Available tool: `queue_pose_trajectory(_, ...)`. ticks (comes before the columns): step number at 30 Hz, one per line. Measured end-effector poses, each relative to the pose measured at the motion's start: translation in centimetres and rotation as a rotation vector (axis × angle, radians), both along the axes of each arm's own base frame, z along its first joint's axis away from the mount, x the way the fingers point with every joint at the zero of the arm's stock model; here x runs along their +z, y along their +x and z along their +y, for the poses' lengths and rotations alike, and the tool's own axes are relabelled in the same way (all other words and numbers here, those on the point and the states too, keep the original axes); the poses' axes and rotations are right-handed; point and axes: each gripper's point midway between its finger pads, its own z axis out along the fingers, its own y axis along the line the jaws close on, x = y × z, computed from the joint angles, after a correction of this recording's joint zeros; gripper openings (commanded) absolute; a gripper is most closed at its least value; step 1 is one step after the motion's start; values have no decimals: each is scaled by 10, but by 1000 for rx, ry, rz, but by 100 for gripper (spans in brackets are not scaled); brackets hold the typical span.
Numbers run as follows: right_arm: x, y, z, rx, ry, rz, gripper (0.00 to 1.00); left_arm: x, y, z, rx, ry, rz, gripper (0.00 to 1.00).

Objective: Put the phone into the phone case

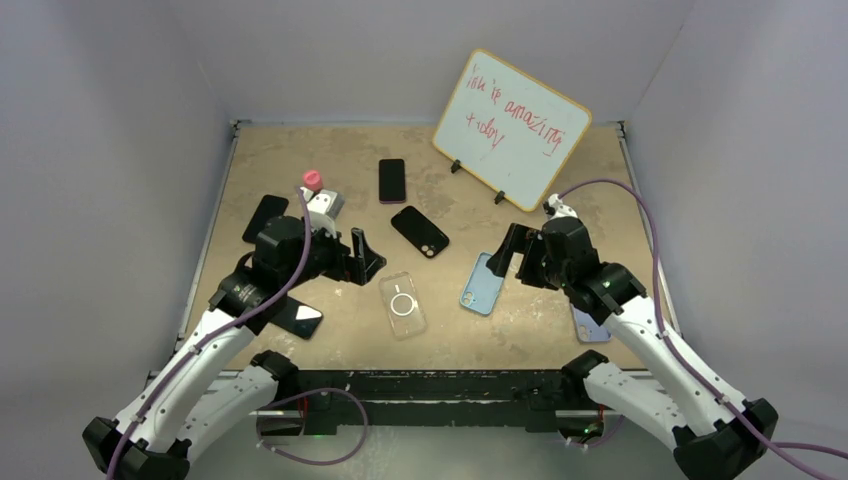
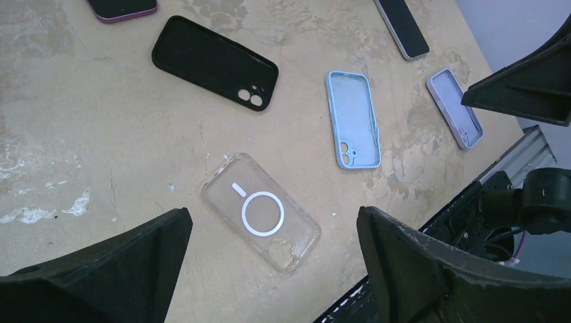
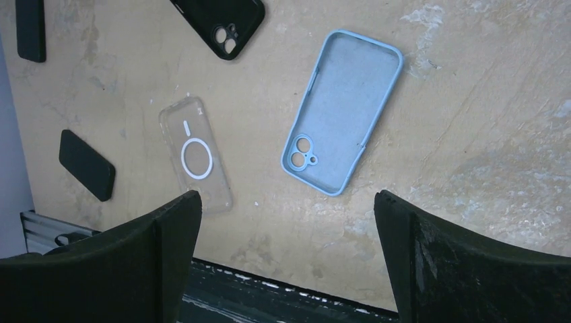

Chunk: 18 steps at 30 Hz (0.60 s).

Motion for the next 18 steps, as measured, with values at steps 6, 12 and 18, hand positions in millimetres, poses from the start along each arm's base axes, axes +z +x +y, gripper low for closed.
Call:
queue_pose_trajectory(6, -7, 2, -1, -29, -9, 32, 99, -1, 0, 2, 6, 7, -2, 100)
queue_pose_trajectory(12, -18, 8, -10, -131, -38, 74, 99, -3, 1, 6, 20, 30, -9, 100)
queue_pose_trajectory(18, -33, 26, -30, -293, -152, 127, 99, -7, 1, 15, 35, 79, -22, 100)
